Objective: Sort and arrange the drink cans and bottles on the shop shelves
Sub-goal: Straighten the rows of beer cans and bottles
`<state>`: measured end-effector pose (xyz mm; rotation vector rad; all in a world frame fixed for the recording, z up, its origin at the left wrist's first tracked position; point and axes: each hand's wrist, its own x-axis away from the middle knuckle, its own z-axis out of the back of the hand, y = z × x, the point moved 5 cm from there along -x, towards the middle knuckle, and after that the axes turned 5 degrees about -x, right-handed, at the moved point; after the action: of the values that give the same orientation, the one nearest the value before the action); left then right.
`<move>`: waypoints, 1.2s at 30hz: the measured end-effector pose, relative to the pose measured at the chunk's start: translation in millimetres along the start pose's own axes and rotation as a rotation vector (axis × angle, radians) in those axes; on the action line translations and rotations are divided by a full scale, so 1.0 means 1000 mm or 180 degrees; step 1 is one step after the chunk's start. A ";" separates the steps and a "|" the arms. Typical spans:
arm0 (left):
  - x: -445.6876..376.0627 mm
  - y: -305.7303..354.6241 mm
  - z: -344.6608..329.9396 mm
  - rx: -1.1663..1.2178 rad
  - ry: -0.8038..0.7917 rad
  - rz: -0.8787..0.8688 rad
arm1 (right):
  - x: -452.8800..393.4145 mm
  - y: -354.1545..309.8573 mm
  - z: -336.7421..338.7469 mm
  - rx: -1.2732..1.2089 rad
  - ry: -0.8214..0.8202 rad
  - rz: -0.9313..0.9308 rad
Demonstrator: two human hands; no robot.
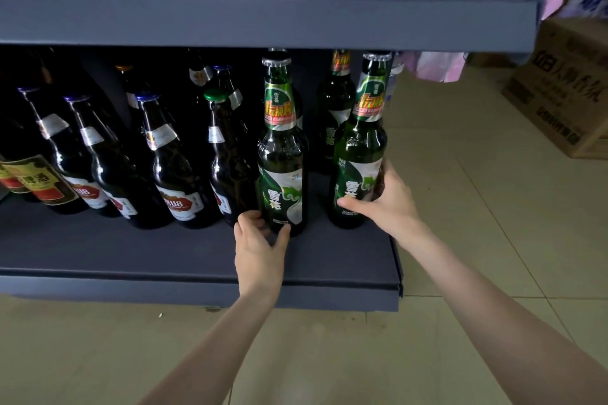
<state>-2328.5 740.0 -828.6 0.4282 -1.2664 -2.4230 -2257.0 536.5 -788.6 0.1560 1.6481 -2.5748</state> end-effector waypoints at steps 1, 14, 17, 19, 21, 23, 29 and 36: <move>0.000 -0.002 0.000 0.0022 -0.0067 -0.0008 | 0.005 0.000 -0.002 0.0018 -0.0055 0.0025; -0.005 0.013 0.016 -0.0061 -0.0239 -0.0500 | 0.029 -0.007 -0.017 0.0064 -0.0334 -0.0013; -0.009 0.016 0.019 -0.0131 -0.0224 -0.0556 | 0.031 -0.003 -0.017 0.0278 -0.0314 -0.0048; -0.013 0.015 0.019 -0.0255 -0.0272 -0.0596 | 0.032 -0.002 -0.016 0.0290 -0.0255 -0.0070; -0.017 0.013 0.020 -0.0338 -0.0281 -0.0650 | 0.028 -0.004 -0.018 0.0285 -0.0240 -0.0054; -0.021 0.013 0.022 -0.0389 -0.0225 -0.0663 | 0.018 -0.007 -0.022 0.0338 -0.0259 -0.0060; -0.028 0.018 0.024 -0.0567 -0.0118 -0.0588 | -0.015 -0.013 -0.041 0.0231 -0.0264 0.0002; -0.017 0.007 0.021 -0.0310 -0.0127 -0.0490 | -0.024 -0.005 -0.046 0.0020 -0.0418 0.0043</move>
<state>-2321.1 758.6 -809.7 0.4676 -1.1643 -2.6210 -2231.6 581.2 -799.9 -0.0017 1.5877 -2.5212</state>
